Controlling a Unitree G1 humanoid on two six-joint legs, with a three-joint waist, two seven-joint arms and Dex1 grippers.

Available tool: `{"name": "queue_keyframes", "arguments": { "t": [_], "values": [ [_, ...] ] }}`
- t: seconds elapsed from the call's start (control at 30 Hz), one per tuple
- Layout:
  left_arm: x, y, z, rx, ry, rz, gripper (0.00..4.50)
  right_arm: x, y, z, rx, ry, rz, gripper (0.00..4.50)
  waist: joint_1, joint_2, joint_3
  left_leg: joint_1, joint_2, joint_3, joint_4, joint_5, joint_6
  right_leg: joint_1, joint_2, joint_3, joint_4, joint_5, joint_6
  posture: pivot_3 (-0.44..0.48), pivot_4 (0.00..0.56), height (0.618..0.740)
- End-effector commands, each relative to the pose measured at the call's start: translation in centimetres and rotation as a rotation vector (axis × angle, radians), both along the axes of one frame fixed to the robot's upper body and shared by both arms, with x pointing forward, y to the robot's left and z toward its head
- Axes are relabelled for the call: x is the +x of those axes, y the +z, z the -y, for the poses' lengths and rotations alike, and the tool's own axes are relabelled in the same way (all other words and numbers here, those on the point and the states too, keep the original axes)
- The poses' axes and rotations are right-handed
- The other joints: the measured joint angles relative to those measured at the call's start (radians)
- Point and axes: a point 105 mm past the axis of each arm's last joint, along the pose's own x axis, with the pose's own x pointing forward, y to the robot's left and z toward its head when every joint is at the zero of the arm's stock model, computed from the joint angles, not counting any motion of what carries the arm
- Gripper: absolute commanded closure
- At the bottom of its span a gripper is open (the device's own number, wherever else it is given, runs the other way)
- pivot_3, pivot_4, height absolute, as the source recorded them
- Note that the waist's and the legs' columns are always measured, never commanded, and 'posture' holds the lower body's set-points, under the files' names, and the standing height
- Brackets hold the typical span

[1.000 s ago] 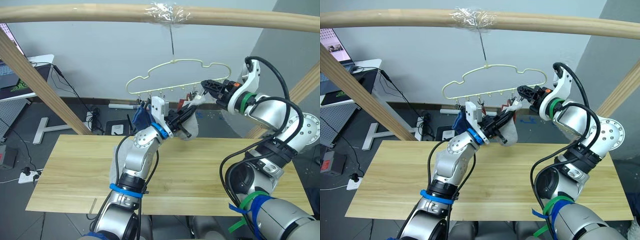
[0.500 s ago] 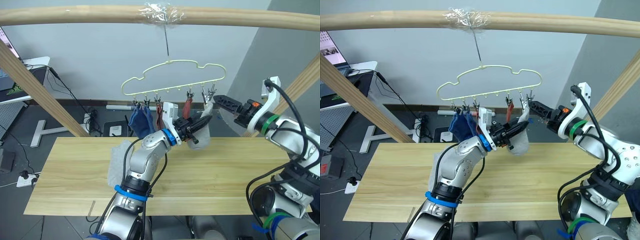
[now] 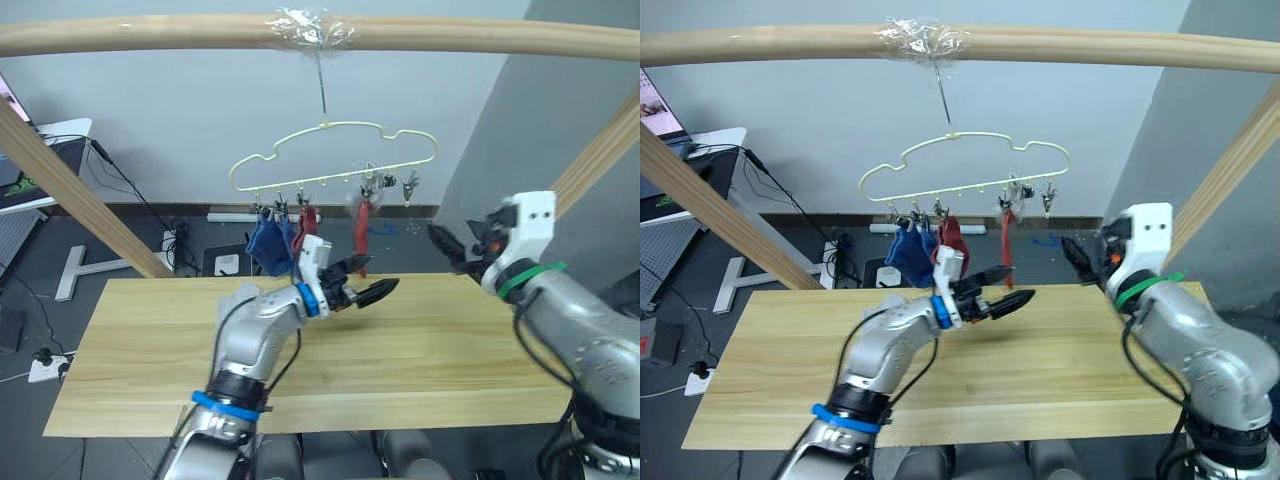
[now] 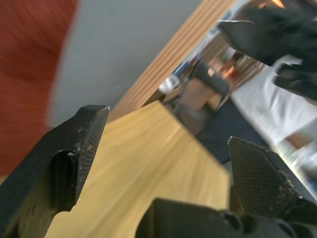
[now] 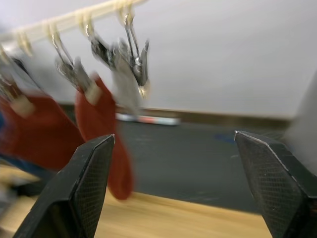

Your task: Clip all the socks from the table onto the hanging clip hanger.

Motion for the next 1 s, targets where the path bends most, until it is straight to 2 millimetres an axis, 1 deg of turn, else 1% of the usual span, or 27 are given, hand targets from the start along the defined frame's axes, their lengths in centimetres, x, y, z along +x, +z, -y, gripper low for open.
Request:
{"name": "queue_keyframes", "arguments": {
  "t": [0.03, 0.07, 0.17, 0.3, 0.4, 0.5, 0.6, 0.77, 0.87, 1.0],
  "values": [
    [-0.5, 3.5, -0.5, -0.018, -0.022, 0.134, 0.0, -0.1, 1.8, -1.0, 0.039, -0.052, 0.181, 1.11, 0.004, 0.0, 0.0, 0.0, 0.0, 0.0, 0.0, 0.0, 0.0, 0.0, 0.0, 0.0, 0.0, 0.0, 0.0, 0.023, 0.149, 0.74],
    [-0.5, 4.2, -0.9, -0.016, -0.016, 0.155, 0.0, 0.1, 1.6, -1.4, 0.027, -0.062, 0.195, 1.38, 0.006, 0.0, 0.0, 0.0, 0.0, 0.0, 0.0, 0.0, 0.0, 0.0, 0.0, 0.0, 0.0, 0.0, 0.0, 0.042, 0.15, 0.74],
    [-0.1, 5.9, -1.5, -0.032, 0.015, 0.19, 0.0, 0.6, 1.5, -2.0, 0.024, -0.082, 0.227, 1.38, 0.024, -0.001, -0.001, 0.0, -0.001, 0.0, 0.001, 0.001, -0.002, 0.001, -0.001, 0.0, -0.001, 0.001, 0.001, 0.056, 0.152, 0.74],
    [-0.2, 7.2, -1.6, -0.054, 0.034, 0.226, 0.0, 1.4, 1.6, -2.0, 0.052, -0.112, 0.254, 1.38, 0.044, -0.002, -0.001, 0.0, 0.0, -0.001, 0.001, 0.002, -0.003, 0.002, -0.001, -0.001, -0.001, 0.001, 0.001, 0.066, 0.155, 0.74],
    [-0.7, 7.6, -1.4, -0.063, 0.019, 0.246, 0.0, 1.9, 1.6, -1.9, 0.063, -0.134, 0.263, 2.0, 0.05, -0.002, -0.001, 0.0, 0.0, -0.001, 0.0, 0.002, -0.003, 0.002, -0.001, -0.001, -0.001, 0.002, 0.001, 0.074, 0.155, 0.74],
    [-1.1, 7.3, -1.5, -0.045, 0.008, 0.257, 0.0, 2.4, 1.6, -2.0, 0.062, -0.142, 0.269, 3.0, 0.052, -0.002, -0.001, 0.0, 0.0, -0.001, 0.0, 0.002, -0.004, 0.002, -0.001, -0.002, -0.001, 0.002, 0.0, 0.077, 0.157, 0.74],
    [-1.2, 6.9, -1.9, -0.023, 0.012, 0.261, 0.0, 3.4, 1.6, -2.3, 0.073, -0.163, 0.276, 3.0, 0.051, -0.002, -0.001, 0.0, 0.0, -0.001, 0.0, 0.002, -0.003, 0.002, -0.001, -0.001, 0.0, 0.002, 0.0, 0.084, 0.156, 0.74],
    [-1.1, 7.4, -1.7, -0.026, 0.008, 0.276, 0.0, 4.6, 1.0, -2.2, 0.069, -0.208, 0.269, 3.0, 0.054, -0.002, -0.001, 0.001, 0.0, -0.001, 0.0, 0.002, -0.003, 0.002, 0.0, -0.002, 0.002, 0.002, 0.0, 0.095, 0.157, 0.74],
    [-1.6, 7.9, -1.7, -0.039, -0.01, 0.28, 0.0, 5.3, 0.9, -2.5, 0.089, -0.204, 0.263, 3.0, 0.054, -0.002, -0.001, 0.001, 0.0, -0.001, 0.001, 0.002, -0.003, 0.002, -0.001, -0.002, 0.002, 0.002, -0.001, 0.103, 0.158, 0.74],
    [-1.9, 8.1, -1.8, -0.037, -0.023, 0.284, 0.0, 5.9, 1.0, -2.1, 0.099, -0.217, 0.27, 3.0, 0.055, -0.002, -0.001, 0.001, 0.0, -0.002, 0.0, 0.002, -0.003, 0.002, 0.0, -0.002, 0.002, 0.002, -0.001, 0.103, 0.158, 0.74]
  ]
}}
